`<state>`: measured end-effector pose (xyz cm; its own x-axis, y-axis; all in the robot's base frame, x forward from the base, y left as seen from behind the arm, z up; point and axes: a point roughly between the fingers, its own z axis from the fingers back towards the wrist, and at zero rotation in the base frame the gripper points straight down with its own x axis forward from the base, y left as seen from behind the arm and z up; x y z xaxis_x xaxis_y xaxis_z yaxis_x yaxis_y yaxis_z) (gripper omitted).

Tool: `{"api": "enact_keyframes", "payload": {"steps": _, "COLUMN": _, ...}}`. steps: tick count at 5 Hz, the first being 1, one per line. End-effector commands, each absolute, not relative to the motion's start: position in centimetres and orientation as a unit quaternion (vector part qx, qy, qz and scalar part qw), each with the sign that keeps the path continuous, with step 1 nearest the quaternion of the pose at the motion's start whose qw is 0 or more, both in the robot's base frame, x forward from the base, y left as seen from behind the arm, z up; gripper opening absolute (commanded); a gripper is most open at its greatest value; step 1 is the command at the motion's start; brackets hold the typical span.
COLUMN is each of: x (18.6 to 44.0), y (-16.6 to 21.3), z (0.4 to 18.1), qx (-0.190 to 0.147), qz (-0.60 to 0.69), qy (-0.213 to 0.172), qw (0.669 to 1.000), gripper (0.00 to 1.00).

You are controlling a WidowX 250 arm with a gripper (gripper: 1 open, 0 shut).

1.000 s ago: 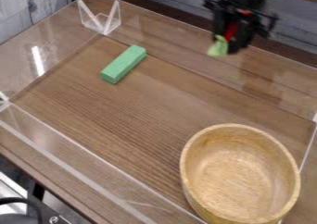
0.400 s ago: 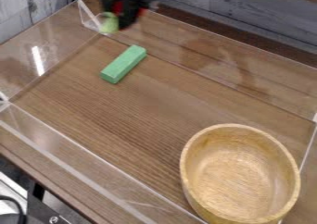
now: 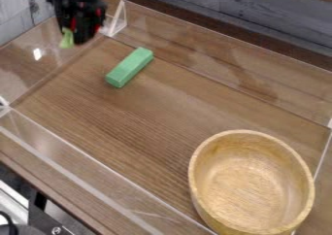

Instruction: Move the red object to the left side of the table

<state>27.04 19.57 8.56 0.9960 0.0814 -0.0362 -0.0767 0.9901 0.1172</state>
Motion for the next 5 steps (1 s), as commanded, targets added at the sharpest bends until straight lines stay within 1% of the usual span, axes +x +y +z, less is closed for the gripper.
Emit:
{"api": "enact_keyframes", "payload": {"steps": 1, "x": 27.3, "y": 20.3, "z": 7.5, "qx": 0.081, "qz": 0.031, "qy": 0.010, "qw": 0.996, "gripper": 0.00}}
{"api": "enact_keyframes", "payload": {"steps": 2, "x": 28.2, "y": 21.1, "z": 6.0, "qx": 0.083, "qz": 0.039, "qy": 0.014, "qw": 0.996, "gripper": 0.00}}
{"api": "enact_keyframes", "payload": {"steps": 3, "x": 28.9, "y": 20.9, "z": 4.4, "qx": 0.080, "qz": 0.038, "qy": 0.023, "qw": 0.996, "gripper": 0.00}}
{"api": "enact_keyframes", "payload": {"steps": 5, "x": 29.3, "y": 20.9, "z": 3.2, "qx": 0.072, "qz": 0.039, "qy": 0.032, "qw": 0.996, "gripper": 0.00}}
